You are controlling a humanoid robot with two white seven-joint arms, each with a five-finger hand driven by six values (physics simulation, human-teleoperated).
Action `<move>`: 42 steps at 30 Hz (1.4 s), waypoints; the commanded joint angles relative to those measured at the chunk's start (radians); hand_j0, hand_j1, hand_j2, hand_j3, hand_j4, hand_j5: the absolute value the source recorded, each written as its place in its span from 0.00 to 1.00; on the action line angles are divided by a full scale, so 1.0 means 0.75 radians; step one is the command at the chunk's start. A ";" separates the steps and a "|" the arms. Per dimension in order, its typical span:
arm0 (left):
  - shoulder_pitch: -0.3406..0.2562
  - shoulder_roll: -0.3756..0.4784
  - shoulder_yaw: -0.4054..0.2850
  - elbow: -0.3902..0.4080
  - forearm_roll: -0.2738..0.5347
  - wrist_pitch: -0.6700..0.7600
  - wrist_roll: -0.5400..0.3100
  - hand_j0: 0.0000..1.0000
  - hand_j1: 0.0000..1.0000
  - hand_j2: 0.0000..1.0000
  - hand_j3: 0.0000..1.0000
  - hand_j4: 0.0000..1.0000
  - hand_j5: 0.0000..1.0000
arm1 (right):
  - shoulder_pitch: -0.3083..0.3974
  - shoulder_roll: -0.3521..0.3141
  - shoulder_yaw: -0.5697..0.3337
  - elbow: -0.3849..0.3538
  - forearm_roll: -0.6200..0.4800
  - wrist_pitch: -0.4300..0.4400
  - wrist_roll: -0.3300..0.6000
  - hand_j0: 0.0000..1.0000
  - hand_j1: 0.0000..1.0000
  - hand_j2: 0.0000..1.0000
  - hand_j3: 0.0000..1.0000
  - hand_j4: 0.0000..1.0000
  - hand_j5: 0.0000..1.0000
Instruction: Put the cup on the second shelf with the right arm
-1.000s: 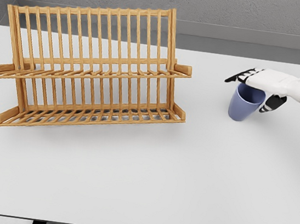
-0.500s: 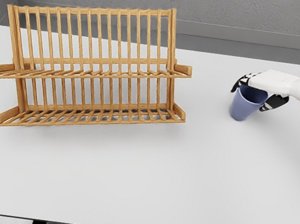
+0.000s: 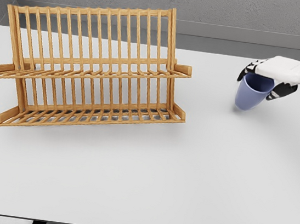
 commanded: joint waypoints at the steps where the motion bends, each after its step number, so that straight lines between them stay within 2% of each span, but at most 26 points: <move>1: 0.000 0.000 0.000 0.000 0.000 0.000 0.000 1.00 1.00 1.00 1.00 1.00 1.00 | 0.000 -0.003 -0.028 -0.015 -0.007 0.005 0.000 0.67 0.67 0.67 0.67 0.67 0.67; 13: 0.000 0.000 -0.002 0.000 0.000 0.000 0.000 1.00 1.00 1.00 1.00 1.00 1.00 | -0.098 -0.003 -0.049 -0.027 -0.011 0.009 0.009 0.67 0.67 0.67 0.67 0.67 0.67; 21: 0.000 0.000 0.000 0.000 0.000 0.000 0.000 1.00 1.00 1.00 1.00 1.00 1.00 | -0.117 0.001 -0.053 -0.050 -0.007 0.003 0.009 0.67 0.67 0.67 0.67 0.67 0.67; 28: 0.000 0.000 0.000 0.000 0.000 0.000 0.000 1.00 1.00 1.00 1.00 1.00 1.00 | -0.147 0.010 -0.071 -0.133 -0.009 0.009 0.009 0.67 0.67 0.67 0.67 0.67 0.67; 37: 0.000 0.000 -0.002 0.000 0.000 0.000 0.000 1.00 1.00 1.00 1.00 1.00 1.00 | -0.174 0.014 -0.082 -0.166 -0.013 0.011 0.009 0.66 0.66 0.66 0.66 0.66 0.66; 42: 0.000 0.000 0.000 0.000 0.000 0.000 0.000 1.00 1.00 1.00 1.00 1.00 1.00 | -0.182 0.014 -0.082 -0.242 -0.013 0.011 0.009 0.66 0.66 0.66 0.66 0.66 0.66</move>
